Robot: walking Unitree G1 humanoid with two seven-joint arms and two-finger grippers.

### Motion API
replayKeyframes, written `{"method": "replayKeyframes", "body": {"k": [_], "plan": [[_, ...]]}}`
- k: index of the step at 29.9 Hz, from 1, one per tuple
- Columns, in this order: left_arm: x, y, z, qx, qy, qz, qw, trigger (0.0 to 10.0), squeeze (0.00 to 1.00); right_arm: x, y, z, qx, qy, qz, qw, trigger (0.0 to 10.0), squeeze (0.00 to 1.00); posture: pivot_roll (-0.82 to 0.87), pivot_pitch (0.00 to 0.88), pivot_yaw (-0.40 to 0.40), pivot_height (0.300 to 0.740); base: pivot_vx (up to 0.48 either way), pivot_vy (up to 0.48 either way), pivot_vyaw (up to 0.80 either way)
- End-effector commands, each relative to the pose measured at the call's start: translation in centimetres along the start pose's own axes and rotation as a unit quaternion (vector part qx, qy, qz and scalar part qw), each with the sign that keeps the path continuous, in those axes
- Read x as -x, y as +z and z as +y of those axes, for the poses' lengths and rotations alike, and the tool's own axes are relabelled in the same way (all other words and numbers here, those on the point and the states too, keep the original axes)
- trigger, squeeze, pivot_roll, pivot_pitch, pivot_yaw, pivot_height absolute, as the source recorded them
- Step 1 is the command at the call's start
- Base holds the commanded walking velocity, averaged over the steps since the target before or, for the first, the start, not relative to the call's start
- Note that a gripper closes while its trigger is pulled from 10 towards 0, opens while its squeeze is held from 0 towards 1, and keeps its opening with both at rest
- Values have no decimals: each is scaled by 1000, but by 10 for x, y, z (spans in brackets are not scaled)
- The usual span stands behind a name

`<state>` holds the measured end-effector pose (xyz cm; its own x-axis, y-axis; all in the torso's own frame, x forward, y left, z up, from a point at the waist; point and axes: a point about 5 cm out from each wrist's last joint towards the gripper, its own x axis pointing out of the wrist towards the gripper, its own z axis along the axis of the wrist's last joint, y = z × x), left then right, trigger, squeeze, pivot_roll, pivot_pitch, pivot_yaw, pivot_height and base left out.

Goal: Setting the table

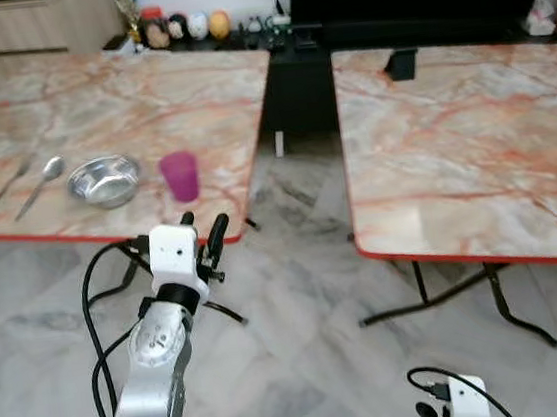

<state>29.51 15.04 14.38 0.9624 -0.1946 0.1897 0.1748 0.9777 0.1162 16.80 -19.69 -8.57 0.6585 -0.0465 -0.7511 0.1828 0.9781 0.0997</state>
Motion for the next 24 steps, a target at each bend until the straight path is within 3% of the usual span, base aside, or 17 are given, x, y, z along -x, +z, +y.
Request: {"method": "replayKeyframes", "body": {"k": [1, 5, 11, 15, 24], "plan": [[-1, 5, 2, -1, 2, -9, 1000, 10000, 0, -1, -4, 8, -5, 5, 8, 1000, 10000, 0, 25, 0, -22, 740, 0, 334, 0], [-1, 5, 2, -1, 2, -8, 1000, 10000, 0, -1, -8, 18, -5, 9, 13, 1000, 10000, 0, 27, 0, -22, 740, 0, 331, 0], [0, 4, 2, -1, 2, -7, 1000, 10000, 0, 0, -13, 27, -10, 11, 19, 1000, 10000, 0, 24, 0, -24, 740, 0, 332, -710], [0, 4, 1, 0, 0, -6, 1000, 10000, 0, 1, -17, 35, -2, 13, 21, 1000, 10000, 0, 25, 0, -23, 740, 0, 333, 0], [-1, 5, 2, -1, 1, -7, 1000, 10000, 0, 1, -15, 28, -3, 7, 17, 1000, 10000, 0, 38, 0, -27, 740, 0, 331, 0]]}}
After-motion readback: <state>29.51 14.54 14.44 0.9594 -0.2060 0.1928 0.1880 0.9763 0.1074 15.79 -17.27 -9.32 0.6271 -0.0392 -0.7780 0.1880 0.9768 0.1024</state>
